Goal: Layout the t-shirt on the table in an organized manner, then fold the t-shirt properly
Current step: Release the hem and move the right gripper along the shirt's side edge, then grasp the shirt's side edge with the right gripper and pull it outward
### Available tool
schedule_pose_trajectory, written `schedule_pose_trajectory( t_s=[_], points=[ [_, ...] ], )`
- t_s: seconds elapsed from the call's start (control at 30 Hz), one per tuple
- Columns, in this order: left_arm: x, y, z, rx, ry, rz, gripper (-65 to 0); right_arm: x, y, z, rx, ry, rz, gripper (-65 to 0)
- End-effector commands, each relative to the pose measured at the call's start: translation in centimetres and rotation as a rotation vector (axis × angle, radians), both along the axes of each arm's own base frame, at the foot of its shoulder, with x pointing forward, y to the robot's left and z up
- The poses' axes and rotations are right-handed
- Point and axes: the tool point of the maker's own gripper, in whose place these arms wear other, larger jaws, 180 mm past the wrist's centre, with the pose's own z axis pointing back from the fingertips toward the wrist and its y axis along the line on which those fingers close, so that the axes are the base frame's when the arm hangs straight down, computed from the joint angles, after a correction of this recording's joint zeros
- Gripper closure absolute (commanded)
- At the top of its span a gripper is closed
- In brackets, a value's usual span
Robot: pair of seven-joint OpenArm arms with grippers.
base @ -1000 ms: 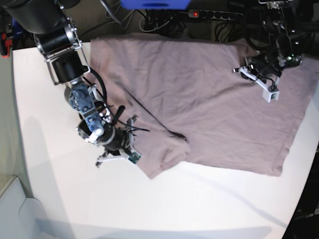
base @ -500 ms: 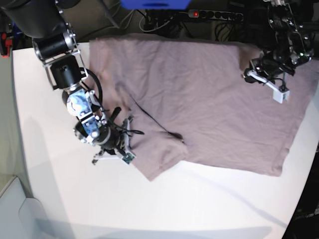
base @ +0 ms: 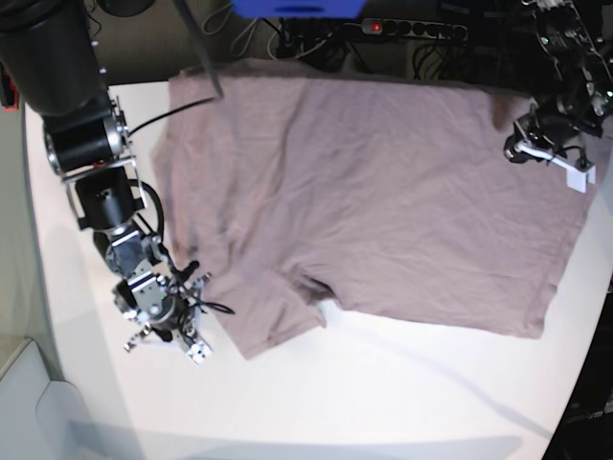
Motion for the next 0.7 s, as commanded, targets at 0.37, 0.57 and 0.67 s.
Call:
schedule_pose_trajectory(
  t_s=[0.37, 0.57, 0.67],
  points=[
    [2.1, 0.8, 2.3, 0.027, -0.076, -0.008, 0.0, -0.3, -1.1, 11.9, 0.033, -0.222, -0.111, 0.0],
    [3.6, 2.3, 3.9, 0.075, -0.110, -0.021, 0.0, -7.5, 1.7, 10.5, -0.042, -0.080, -0.075, 0.0],
    [4.2, 3.3, 4.7, 0.104, -0.122, -0.025, 0.0, -11.2, 1.7, 9.6, -0.067, -0.013, -0.113, 0.0]
  ],
)
